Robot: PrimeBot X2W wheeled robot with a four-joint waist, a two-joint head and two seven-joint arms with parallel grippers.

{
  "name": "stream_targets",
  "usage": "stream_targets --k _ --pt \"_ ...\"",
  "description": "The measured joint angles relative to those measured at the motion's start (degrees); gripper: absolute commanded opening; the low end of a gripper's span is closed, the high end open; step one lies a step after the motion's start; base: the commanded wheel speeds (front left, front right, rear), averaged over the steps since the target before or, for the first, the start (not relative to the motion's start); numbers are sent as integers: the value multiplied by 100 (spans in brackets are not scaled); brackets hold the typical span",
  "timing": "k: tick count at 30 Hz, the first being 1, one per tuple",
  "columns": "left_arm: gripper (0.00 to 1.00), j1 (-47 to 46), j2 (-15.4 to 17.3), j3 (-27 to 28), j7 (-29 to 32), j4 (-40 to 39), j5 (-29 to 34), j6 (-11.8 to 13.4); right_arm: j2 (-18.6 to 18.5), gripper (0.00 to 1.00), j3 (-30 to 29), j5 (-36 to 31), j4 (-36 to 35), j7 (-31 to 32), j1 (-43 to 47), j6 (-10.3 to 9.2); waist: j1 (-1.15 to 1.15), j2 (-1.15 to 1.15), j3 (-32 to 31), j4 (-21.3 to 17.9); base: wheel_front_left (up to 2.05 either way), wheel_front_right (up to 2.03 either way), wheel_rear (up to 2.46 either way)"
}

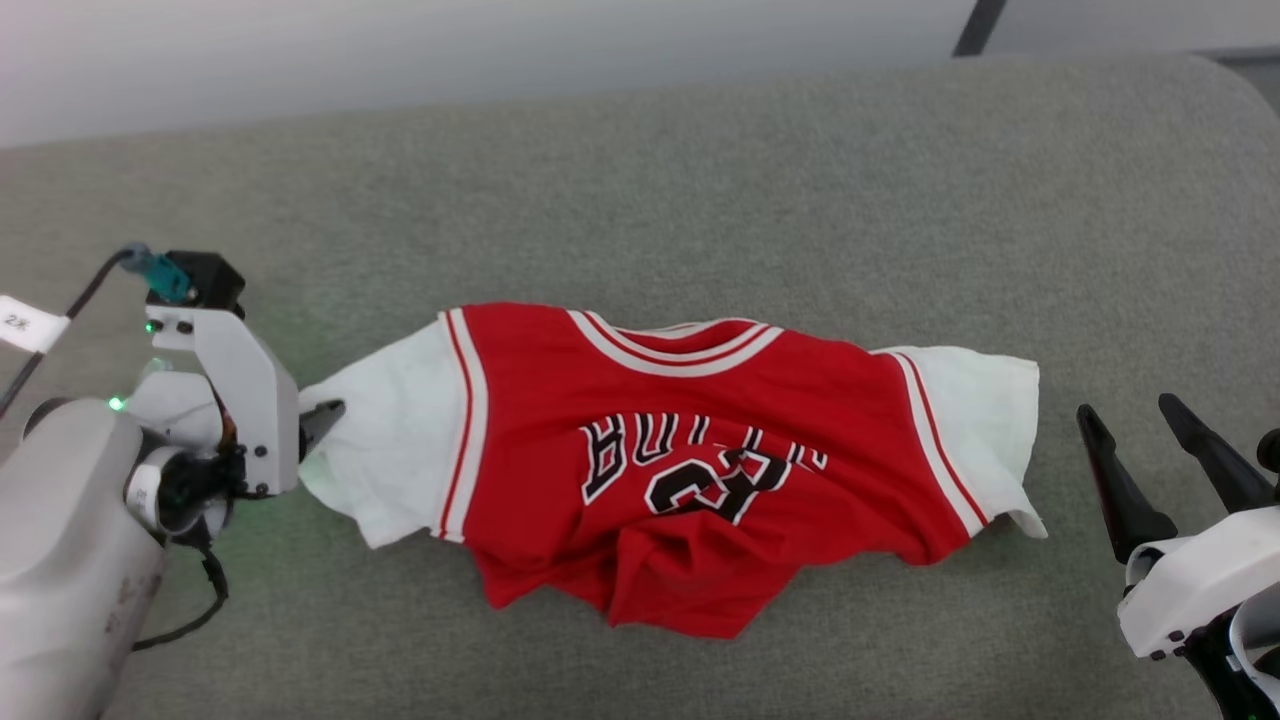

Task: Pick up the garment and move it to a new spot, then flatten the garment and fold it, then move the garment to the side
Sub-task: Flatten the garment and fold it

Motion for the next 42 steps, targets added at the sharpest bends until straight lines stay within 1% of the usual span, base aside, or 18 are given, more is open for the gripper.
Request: stream_targets --k 4,7,11,13,14,16,17,18,19,20,23,27,29,31,36,39,42 --pt "100 -169 -38 -129 226 409 55 49 -1 100 -16 8 16 -18 -34 0 0 0 184 -104 0 0 0" --pt "100 -362 -49 -199 299 644 143 20 -2 100 -8 48 14 -10 -136 0 0 0 295 -154 0 0 0" --pt "100 -552 -135 -243 495 961 146 9 -9 100 1 66 9 35 -210 0 0 0 392 -188 0 0 0" --pt "98 -636 -202 -223 616 1105 68 57 -13 100 2 87 -13 65 -221 0 0 0 411 -186 0 0 0" --pt "89 -686 -240 -231 715 1170 59 94 -15 100 -1 92 -18 88 -221 0 0 0 413 -180 0 0 0" --pt "82 -769 -294 -246 893 1269 41 152 -42 100 2 109 -30 147 -224 0 0 0 415 -165 0 0 0" --pt "72 -795 -319 -243 950 1313 0 192 -62 100 2 111 -45 187 -227 0 0 0 417 -156 0 0 0" --pt "49 -818 -353 -234 1013 1357 -37 208 -83 100 1 112 -52 210 -247 0 0 0 421 -147 0 0 0" --pt "17 -881 -398 -247 1152 1425 -79 225 -107 100 -4 127 -70 264 -309 0 0 0 432 -129 0 0 0" --pt "0 -881 -398 -247 1152 1425 -79 225 -107 100 -4 127 -70 264 -309 0 0 0 432 -129 0 0 0" --pt "0 -891 -421 -237 1280 1506 -151 205 -145 100 3 199 -53 430 -354 0 0 0 450 -96 0 0 0" --pt "0 -937 -480 -201 1315 1557 -216 208 -289 100 38 370 111 899 -551 0 0 0 498 -60 0 0 0" --pt "0 -983 -512 -201 1362 1560 -236 246 -443 100 52 448 245 1166 -731 0 0 0 518 -27 0 0 0" --pt "0 -1017 -547 -204 1366 1557 -238 250 -542 100 54 615 421 1456 -952 0 0 0 541 11 0 0 0" --pt "0 -1127 -660 -230 1351 1550 -238 246 -929 100 179 959 1040 2160 -1475 0 0 0 623 135 0 0 0" --pt "0 -1199 -745 -249 1301 1558 -233 235 -1122 100 257 1121 1407 2417 -1806 0 0 0 682 228 0 0 0" --pt "0 -1281 -823 -277 1278 1586 -223 197 -1200 100 376 1288 1738 2680 -2066 0 0 0 741 320 0 0 0"
